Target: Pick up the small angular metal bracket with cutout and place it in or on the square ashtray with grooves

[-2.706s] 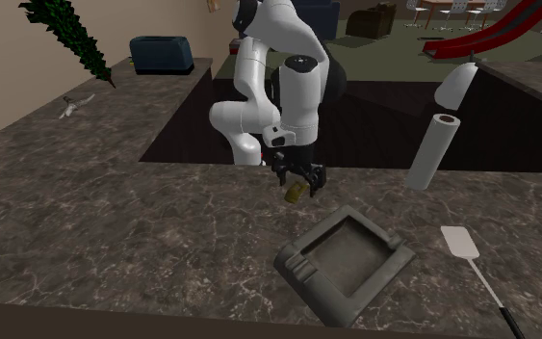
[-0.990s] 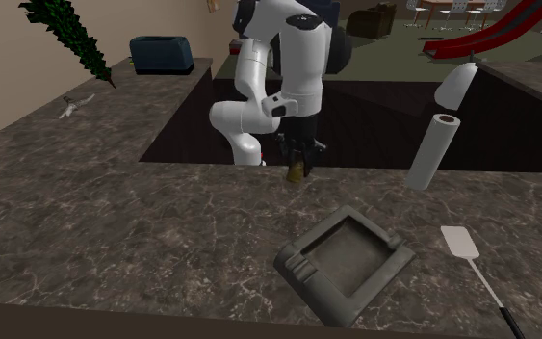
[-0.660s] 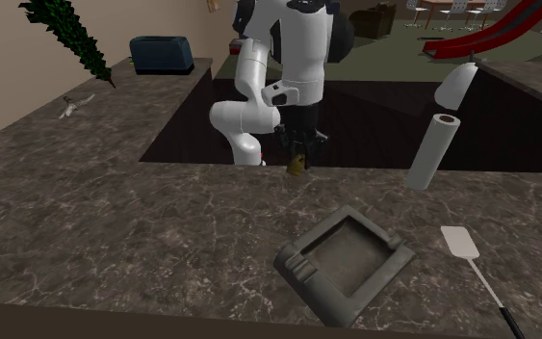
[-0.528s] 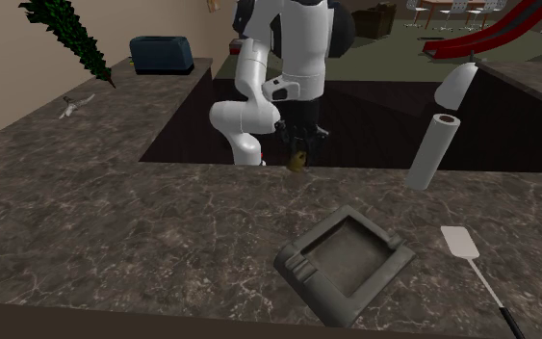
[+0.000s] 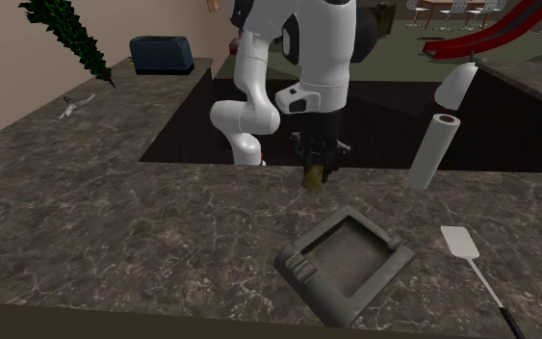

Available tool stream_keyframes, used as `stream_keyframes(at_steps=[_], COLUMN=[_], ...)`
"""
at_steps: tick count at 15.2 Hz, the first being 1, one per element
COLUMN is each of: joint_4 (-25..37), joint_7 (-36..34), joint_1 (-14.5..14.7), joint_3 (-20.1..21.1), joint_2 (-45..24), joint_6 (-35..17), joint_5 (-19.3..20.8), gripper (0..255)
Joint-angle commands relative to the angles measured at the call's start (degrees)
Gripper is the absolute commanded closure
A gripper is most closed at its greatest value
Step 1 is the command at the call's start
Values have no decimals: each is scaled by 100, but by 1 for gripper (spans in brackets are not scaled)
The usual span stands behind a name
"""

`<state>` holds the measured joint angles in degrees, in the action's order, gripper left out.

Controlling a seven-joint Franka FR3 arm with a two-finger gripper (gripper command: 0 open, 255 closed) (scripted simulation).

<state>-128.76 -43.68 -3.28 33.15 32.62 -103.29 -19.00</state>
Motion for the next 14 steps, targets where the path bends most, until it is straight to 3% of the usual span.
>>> stream_keyframes(at_steps=[1,7,11,14], joint_4=[428,1816,2871,2640], joint_7=[-153,-877,-1528,-1526], joint_1=[-177,-621,-615,-586], joint_3=[210,962,1358,1326], joint_2=[-504,-2160,-3414,-3414], joint_6=[-95,-253,-137,-368], joint_5=[163,1022,1939,1939], gripper=[255,255,255,255])
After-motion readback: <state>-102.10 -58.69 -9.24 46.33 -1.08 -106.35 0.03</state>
